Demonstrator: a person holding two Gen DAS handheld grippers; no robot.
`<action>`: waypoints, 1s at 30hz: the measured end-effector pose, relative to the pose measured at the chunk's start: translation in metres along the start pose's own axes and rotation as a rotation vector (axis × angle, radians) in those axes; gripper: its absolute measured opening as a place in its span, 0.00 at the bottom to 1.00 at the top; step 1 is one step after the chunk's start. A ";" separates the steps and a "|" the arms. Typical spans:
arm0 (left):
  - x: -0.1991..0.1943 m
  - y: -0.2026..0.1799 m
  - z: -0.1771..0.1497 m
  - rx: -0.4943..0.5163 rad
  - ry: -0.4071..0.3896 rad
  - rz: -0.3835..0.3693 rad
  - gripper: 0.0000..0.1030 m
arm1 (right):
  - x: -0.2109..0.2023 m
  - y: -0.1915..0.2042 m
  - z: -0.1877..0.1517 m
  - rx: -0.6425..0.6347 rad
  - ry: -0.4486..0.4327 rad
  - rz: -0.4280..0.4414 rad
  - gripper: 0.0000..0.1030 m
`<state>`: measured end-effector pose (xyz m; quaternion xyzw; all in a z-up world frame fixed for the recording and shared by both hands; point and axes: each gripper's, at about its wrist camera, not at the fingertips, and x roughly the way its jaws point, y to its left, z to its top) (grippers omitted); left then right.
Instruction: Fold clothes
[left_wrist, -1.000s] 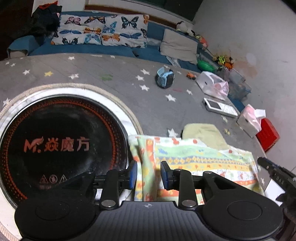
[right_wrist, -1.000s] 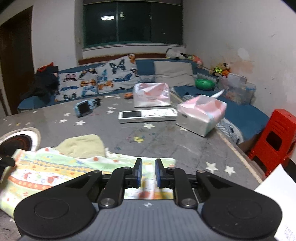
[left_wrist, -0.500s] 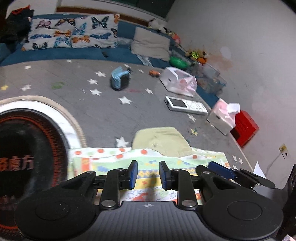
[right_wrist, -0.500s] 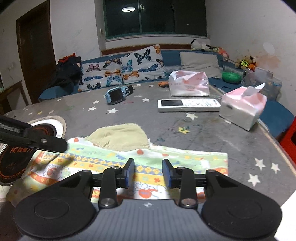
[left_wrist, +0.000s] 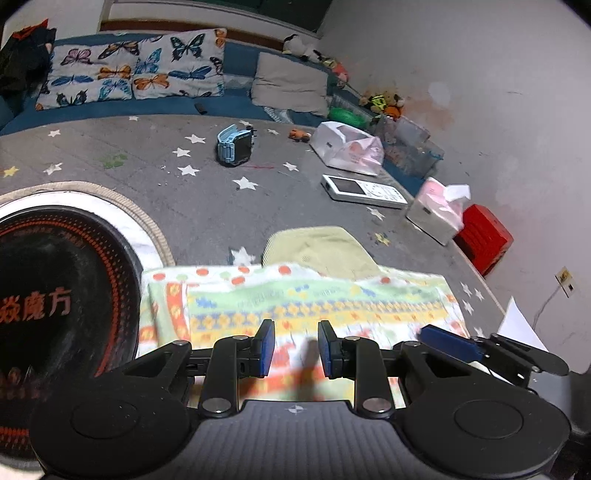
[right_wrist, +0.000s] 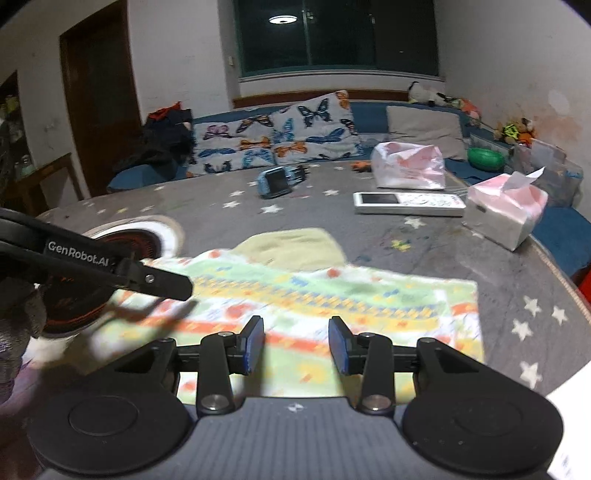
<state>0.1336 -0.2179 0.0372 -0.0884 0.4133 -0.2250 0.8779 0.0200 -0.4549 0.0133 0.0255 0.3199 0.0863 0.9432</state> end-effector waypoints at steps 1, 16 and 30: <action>-0.005 -0.001 -0.004 0.009 -0.004 -0.001 0.26 | -0.004 0.005 -0.003 -0.003 0.000 0.008 0.41; -0.036 0.002 -0.055 0.048 -0.016 0.042 0.26 | -0.036 0.062 -0.032 -0.126 -0.032 0.025 0.46; -0.061 0.007 -0.067 0.004 -0.021 0.063 0.46 | -0.044 0.069 -0.040 -0.117 -0.024 -0.013 0.64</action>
